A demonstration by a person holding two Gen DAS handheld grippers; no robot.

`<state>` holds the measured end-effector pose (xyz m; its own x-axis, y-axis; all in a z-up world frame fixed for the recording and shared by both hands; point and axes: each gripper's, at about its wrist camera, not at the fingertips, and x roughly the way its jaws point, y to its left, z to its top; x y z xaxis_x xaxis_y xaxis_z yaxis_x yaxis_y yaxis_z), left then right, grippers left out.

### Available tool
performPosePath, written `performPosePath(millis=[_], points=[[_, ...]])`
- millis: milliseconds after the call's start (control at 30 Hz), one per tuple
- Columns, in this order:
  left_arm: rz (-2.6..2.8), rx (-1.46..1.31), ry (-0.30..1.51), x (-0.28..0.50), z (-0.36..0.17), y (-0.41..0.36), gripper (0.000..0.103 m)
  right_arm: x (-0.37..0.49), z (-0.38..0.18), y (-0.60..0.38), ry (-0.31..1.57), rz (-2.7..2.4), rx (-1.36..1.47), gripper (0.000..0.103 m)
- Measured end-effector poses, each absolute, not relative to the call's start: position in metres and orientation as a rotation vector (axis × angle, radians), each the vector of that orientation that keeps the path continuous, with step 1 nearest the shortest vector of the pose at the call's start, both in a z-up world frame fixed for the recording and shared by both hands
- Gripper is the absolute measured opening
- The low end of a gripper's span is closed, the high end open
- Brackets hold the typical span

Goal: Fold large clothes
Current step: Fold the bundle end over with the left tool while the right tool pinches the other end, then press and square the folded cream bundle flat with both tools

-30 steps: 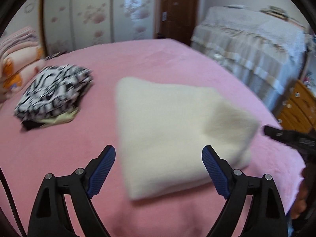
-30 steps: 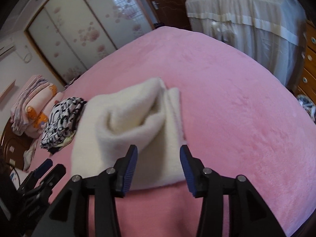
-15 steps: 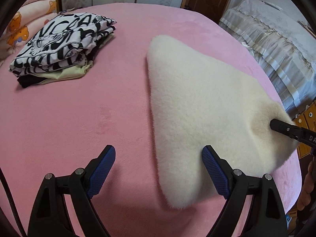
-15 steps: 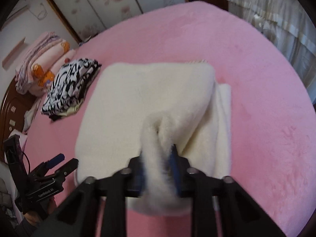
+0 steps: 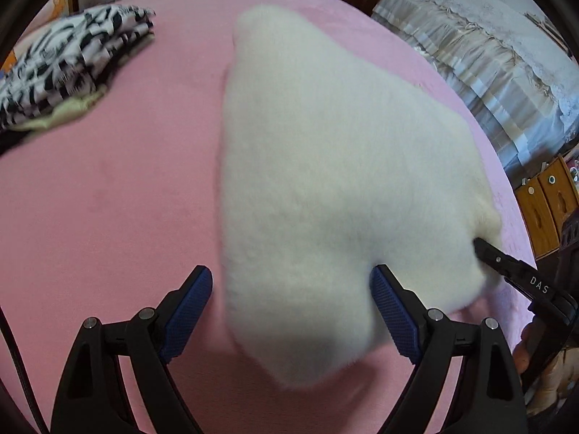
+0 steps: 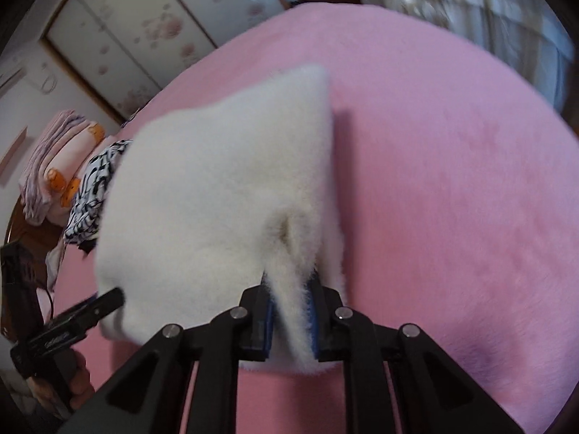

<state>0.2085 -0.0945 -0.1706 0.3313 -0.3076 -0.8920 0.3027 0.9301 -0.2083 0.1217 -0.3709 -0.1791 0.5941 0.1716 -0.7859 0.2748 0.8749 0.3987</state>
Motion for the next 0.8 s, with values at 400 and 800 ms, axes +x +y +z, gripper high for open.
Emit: performPosePath(millis=[400,800], points=[[-0.450,0.158,1.069,0.210,-0.129,-0.104,0.088,0.125,-0.112,-0.370,0.865,-0.065,0.416,0.068],[-0.399,-0.032,1.122,0.325,-0.127,-0.106,0.080,0.254,-0.156,-0.417,1.001,-0.137,0.534,0.062]])
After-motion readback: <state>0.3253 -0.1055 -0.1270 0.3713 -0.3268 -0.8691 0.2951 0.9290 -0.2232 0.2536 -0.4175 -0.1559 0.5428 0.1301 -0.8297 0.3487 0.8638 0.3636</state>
